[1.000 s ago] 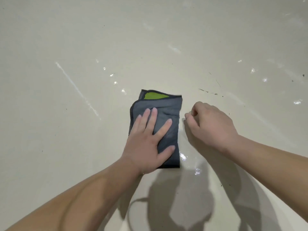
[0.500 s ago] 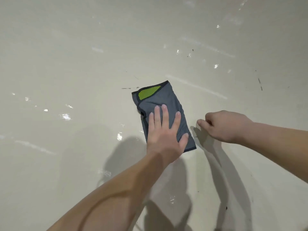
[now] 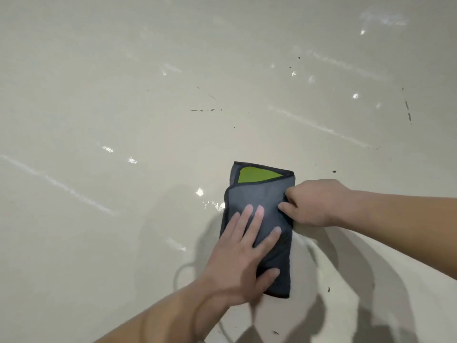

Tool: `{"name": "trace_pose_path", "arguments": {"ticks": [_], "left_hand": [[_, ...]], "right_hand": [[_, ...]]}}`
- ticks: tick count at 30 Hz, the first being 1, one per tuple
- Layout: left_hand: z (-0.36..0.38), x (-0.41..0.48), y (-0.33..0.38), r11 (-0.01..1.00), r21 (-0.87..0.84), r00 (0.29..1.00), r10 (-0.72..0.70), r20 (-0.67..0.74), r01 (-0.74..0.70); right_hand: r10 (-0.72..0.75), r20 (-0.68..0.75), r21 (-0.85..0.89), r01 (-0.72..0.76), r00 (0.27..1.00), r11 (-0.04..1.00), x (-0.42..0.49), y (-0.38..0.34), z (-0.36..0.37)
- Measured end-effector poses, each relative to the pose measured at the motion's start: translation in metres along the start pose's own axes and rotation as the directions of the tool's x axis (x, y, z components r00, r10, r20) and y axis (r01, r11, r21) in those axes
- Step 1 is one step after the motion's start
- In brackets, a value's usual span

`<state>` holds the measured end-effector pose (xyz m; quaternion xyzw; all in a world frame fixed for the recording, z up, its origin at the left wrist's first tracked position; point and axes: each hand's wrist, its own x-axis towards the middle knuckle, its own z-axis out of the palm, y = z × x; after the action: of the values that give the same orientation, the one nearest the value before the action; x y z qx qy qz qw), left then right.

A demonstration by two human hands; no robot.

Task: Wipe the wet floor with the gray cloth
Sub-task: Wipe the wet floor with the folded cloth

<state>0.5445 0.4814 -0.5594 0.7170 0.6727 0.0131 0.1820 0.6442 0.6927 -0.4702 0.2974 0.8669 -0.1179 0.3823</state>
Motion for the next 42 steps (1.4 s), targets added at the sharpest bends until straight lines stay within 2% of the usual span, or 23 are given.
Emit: {"name": "trace_pose_path", "arguments": {"ticks": [4,7,12,14,17,20,24,27,29,31,33,34,36,39,41,42], "left_hand": [[-0.002,-0.007,-0.001,0.988,0.107,0.994,-0.113,-0.007,0.113],[-0.004,0.005,-0.003,0.987,0.102,0.992,-0.125,-0.010,0.126],[-0.010,0.056,0.004,0.989,0.132,0.997,-0.067,-0.035,0.071],[-0.010,0.078,0.015,0.990,0.128,0.998,-0.052,-0.038,0.056],[-0.008,0.113,0.037,0.990,0.142,0.999,0.000,-0.038,0.006],[-0.007,0.153,0.067,0.988,0.141,0.997,0.065,-0.033,-0.060],[-0.005,0.200,0.112,0.975,0.143,0.985,0.170,0.007,-0.169],[0.000,0.221,0.155,0.959,0.139,0.969,0.246,0.032,-0.248],[0.010,0.222,0.187,0.936,0.122,0.944,0.325,0.056,-0.329],[0.021,0.210,0.210,0.900,0.103,0.906,0.419,0.062,-0.424],[0.027,0.198,0.219,0.855,0.080,0.858,0.505,0.092,-0.512],[0.027,0.194,0.219,0.837,0.063,0.837,0.537,0.105,-0.544],[0.019,0.190,0.213,0.817,0.011,0.814,0.572,0.102,-0.576],[-0.001,0.184,0.188,0.848,0.088,0.852,0.515,0.091,-0.523],[-0.012,0.177,0.168,0.890,0.027,0.888,0.452,0.083,-0.456],[-0.016,0.173,0.160,0.898,0.008,0.894,0.438,0.089,-0.441]], "right_hand": [[-0.163,-0.007,-0.017,0.163,0.987,0.986,-0.029,0.009,0.008],[-0.185,-0.045,-0.002,0.185,0.982,0.983,-0.050,0.037,0.013],[-0.083,-0.145,0.209,0.113,0.986,0.971,-0.076,0.100,0.045],[-0.067,-0.129,0.307,0.104,0.989,0.946,-0.087,0.123,0.063],[-0.058,-0.122,0.346,0.097,0.991,0.933,-0.108,0.153,0.089],[0.066,-0.186,0.425,0.020,0.980,0.905,-0.116,0.180,0.115],[0.369,-0.244,0.689,-0.108,0.897,0.717,-0.116,0.200,0.157],[0.554,-0.170,0.867,-0.143,0.815,0.477,-0.126,0.210,0.177],[0.625,-0.121,0.916,-0.156,0.771,0.369,-0.138,0.215,0.186],[0.670,-0.153,0.906,-0.167,0.727,0.388,-0.146,0.213,0.195],[0.684,-0.265,0.852,-0.168,0.679,0.496,-0.152,0.202,0.207],[0.665,-0.330,0.815,-0.153,0.670,0.558,-0.153,0.192,0.213],[0.588,-0.403,0.763,-0.097,0.701,0.639,-0.149,0.170,0.225],[0.543,-0.354,0.705,-0.164,0.762,0.690,-0.127,0.142,0.241],[0.535,-0.338,0.599,-0.262,0.774,0.757,-0.107,0.131,0.245],[0.561,-0.320,0.590,-0.303,0.763,0.749,-0.100,0.129,0.246]]}}
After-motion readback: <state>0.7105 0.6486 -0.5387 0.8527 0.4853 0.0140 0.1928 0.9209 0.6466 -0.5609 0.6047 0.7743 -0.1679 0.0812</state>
